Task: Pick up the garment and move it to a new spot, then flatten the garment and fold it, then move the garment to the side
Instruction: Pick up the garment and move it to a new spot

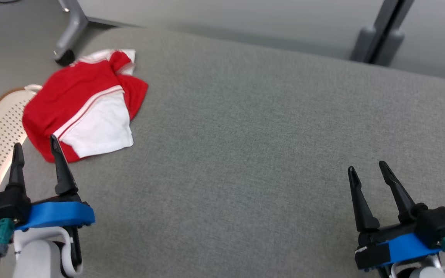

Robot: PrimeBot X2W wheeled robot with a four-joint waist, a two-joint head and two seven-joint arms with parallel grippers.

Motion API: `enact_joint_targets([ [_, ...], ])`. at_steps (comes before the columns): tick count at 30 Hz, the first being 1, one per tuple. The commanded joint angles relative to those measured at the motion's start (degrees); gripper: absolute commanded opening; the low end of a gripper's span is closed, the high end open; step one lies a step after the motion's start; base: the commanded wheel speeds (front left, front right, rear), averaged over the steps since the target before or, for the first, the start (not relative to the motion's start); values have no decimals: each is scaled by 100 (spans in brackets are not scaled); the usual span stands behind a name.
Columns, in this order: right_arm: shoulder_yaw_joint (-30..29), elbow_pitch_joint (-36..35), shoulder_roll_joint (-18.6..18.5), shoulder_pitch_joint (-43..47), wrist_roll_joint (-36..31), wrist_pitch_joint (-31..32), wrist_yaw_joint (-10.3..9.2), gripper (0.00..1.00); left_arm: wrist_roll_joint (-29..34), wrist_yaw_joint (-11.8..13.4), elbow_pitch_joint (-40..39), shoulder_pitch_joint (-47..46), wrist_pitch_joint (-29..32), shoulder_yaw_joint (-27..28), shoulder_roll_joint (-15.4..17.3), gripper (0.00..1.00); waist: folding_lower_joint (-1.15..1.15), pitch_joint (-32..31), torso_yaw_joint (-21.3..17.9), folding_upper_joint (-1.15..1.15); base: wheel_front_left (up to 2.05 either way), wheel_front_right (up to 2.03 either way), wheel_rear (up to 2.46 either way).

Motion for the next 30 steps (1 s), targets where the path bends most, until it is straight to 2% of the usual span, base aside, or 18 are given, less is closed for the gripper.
enact_joint_targets([
  [1,-17,-63,-63,-83,-20,9,1,100,-11,-10,23,-154,-3,39,33,100,-1,62,-24,-1,0,0,0],
  [9,-132,-748,-303,-341,-173,232,1,100,-154,51,477,-1538,-3,485,445,100,-1,947,-583,-1,0,0,0],
  [14,-314,-1245,-400,-408,-292,337,1,100,-189,-3,1058,-2316,-2,618,789,100,-1,1484,-910,-1,0,0,0],
  [24,-596,-2172,-545,-424,-326,544,1,100,-288,-116,2710,-3588,242,714,1523,100,-1,2289,-1198,-1,0,0,0],
  [30,-682,-2351,-578,-375,-321,616,1,100,-382,-216,3643,-4039,881,710,1801,100,-1,2454,-1256,-1,0,0,0],
])
